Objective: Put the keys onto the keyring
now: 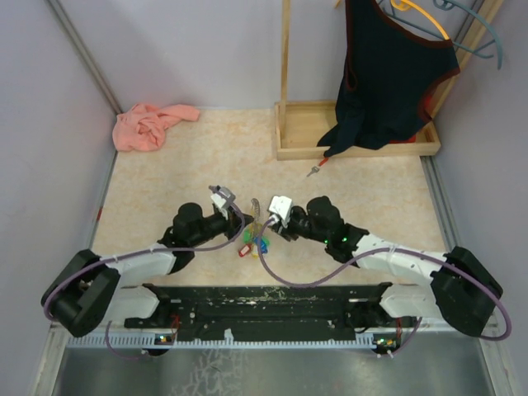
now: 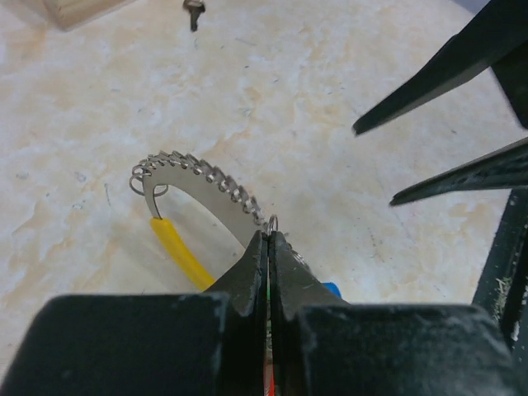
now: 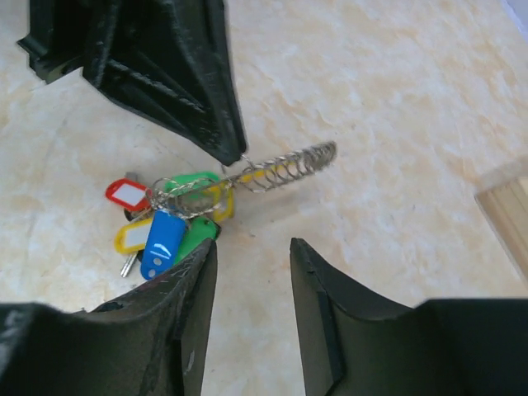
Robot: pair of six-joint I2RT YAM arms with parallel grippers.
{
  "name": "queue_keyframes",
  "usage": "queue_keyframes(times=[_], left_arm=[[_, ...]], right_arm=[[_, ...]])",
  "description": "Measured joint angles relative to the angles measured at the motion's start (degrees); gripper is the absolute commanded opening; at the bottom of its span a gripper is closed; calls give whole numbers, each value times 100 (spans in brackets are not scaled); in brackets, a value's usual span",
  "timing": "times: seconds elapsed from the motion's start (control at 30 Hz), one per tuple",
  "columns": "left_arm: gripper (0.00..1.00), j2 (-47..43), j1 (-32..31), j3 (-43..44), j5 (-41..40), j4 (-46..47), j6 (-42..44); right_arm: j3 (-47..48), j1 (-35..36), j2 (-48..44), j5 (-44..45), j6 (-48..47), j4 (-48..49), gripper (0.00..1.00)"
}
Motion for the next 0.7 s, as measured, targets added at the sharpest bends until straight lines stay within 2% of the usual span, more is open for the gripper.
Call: queue_keyframes(times=[0.2, 0.3, 0.47, 0.53, 0.63, 0.7], left_arm=[[0, 649, 190, 282, -463, 2, -223], [8, 820, 372, 393, -737, 7, -374], [36, 787, 649, 398, -1045, -85, -614], [46, 623, 715, 396, -1161, -264, -691], [61, 83, 763, 396, -1333, -680, -750], [80, -431, 767, 396, -1432, -1034, -774]], right_arm=[[-243, -745, -442, 428, 1196, 20, 49], [-363, -1054, -743, 754, 1786, -37, 51], [-444, -1174, -1021, 1493, 2339, -348, 62], [-503, -1174, -1110, 1773, 2509, -518, 76], [-555, -1174, -1276, 2142, 2706, -846, 81], [-555, -1174, -1425, 2343, 2804, -1045, 82]])
